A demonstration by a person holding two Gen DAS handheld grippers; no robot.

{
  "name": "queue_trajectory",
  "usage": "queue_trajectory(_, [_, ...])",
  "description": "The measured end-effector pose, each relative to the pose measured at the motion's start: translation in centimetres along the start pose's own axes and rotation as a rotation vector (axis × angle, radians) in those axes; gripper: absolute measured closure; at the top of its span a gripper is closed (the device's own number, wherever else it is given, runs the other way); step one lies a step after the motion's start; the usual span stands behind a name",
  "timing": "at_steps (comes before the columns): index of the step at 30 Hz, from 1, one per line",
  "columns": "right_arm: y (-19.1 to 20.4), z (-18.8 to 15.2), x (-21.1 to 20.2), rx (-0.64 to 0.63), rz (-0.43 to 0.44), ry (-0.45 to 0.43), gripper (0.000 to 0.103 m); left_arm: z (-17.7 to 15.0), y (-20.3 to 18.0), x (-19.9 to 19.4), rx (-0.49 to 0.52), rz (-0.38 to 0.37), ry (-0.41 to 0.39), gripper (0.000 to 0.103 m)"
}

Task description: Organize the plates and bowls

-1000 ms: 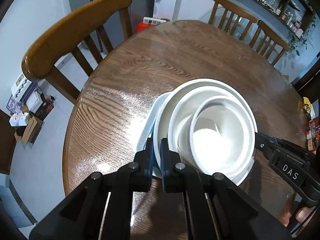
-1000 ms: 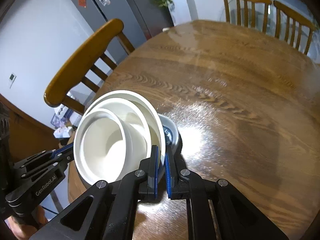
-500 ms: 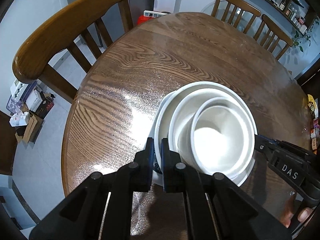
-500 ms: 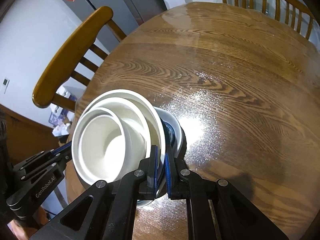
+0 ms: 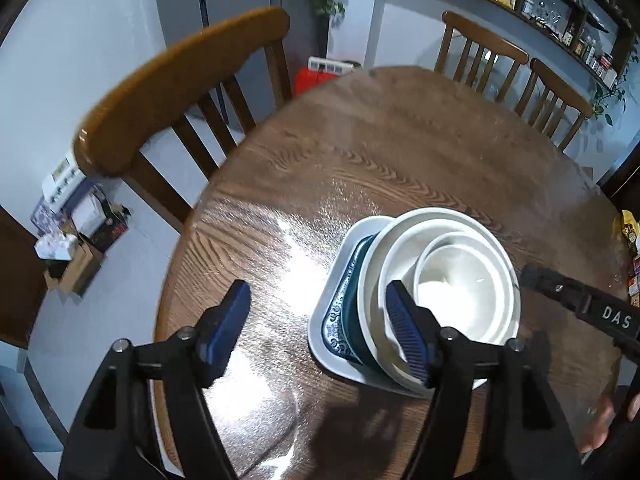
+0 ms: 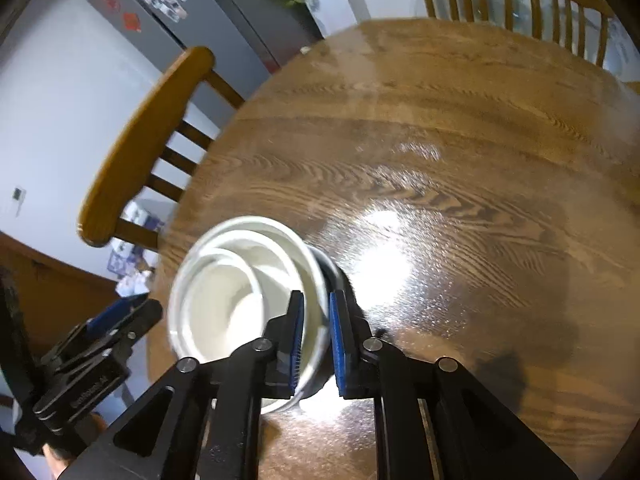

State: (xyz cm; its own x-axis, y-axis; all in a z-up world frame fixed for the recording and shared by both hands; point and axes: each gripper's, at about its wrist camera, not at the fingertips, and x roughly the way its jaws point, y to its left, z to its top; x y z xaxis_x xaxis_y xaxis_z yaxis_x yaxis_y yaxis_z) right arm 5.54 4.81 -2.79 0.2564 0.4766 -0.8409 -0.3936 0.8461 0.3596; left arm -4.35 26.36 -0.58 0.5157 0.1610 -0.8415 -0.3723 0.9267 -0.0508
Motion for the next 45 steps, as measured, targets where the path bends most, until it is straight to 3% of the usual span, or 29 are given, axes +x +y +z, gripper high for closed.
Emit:
queue_trajectory(3, [0.8,-0.9,-1.9,-0.065,-0.006,-0.031,0.085,-0.5,-0.6,-1.6,0.018,0.007,-0.035,0.016])
queue_trajectory(5, [1.2,-1.3,-2.5,-0.1,-0.017,-0.035,0.07,-1.0,-1.1,-2.9,0.031,0.023,-0.064,0.008])
queue_trajectory(6, [1.8,-1.9,-3.1,-0.145,-0.037,-0.042,0.056,-1.2,-1.2,-3.4,0.034,0.027,-0.073,0.001])
queue_trajectory(7, [2.8,-3.3,-4.2,-0.236,-0.069,-0.063,0.045,-1.5,-1.4,-4.2,0.035,0.029,-0.091,0.001])
queue_trajectory(9, [3.4,-4.6,-5.2,-0.296,-0.086,-0.082,0.038,-1.9,-1.7,-5.2,0.034,0.027,-0.112,0.001])
queue_trajectory(12, [3.5,-6.0,-6.3,-0.339,-0.074,-0.095,0.036,-2.7,-2.0,-6.3,0.032,0.036,-0.127,0.001])
queue_trajectory(15, [3.4,-7.0,-6.9,-0.369,-0.08,-0.106,0.027,-3.4,-2.4,-7.0,0.036,0.044,-0.133,0.001])
queue_trajectory(29, [2.9,-8.6,-7.8,-0.379,-0.064,-0.098,0.026,-6.1,-3.9,-8.0,0.019,0.008,-0.121,0.001])
queue_trajectory(45, [3.6,-9.3,-7.3,-0.417,-0.071,-0.06,0.026,-7.2,-2.9,-8.1,0.029,0.143,-0.099,0.001])
